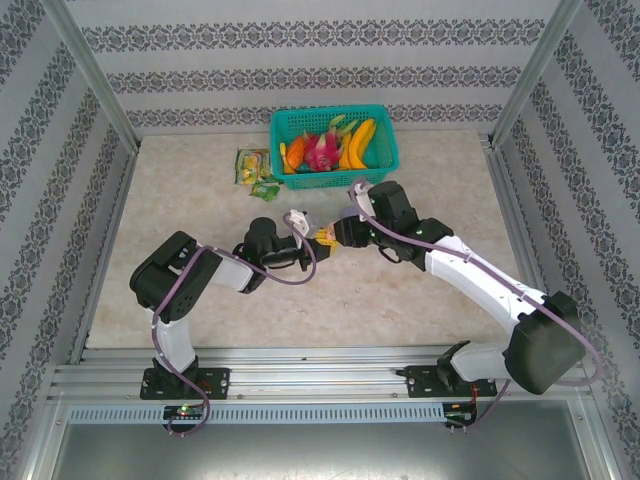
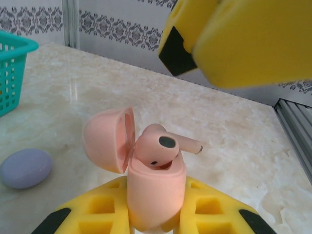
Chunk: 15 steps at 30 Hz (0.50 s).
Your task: Insert wireless bluetooth earbuds into charging case
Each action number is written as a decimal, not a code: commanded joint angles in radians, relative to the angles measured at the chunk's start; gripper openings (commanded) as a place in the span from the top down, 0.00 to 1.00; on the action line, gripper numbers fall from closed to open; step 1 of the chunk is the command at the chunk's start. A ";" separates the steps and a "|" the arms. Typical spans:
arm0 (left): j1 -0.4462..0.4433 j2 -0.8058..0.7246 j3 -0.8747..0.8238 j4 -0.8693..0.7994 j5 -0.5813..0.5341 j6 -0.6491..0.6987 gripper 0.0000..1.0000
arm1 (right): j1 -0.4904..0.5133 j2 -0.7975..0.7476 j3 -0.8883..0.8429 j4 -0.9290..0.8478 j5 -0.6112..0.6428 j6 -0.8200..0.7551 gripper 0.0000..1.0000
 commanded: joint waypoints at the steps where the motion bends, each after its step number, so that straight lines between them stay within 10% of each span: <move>1: -0.014 -0.002 -0.032 -0.062 -0.021 0.014 1.00 | -0.028 0.009 -0.069 0.081 -0.023 0.115 0.52; 15: -0.032 -0.056 -0.058 -0.395 -0.122 0.074 1.00 | -0.032 0.127 -0.249 0.325 -0.059 0.353 0.54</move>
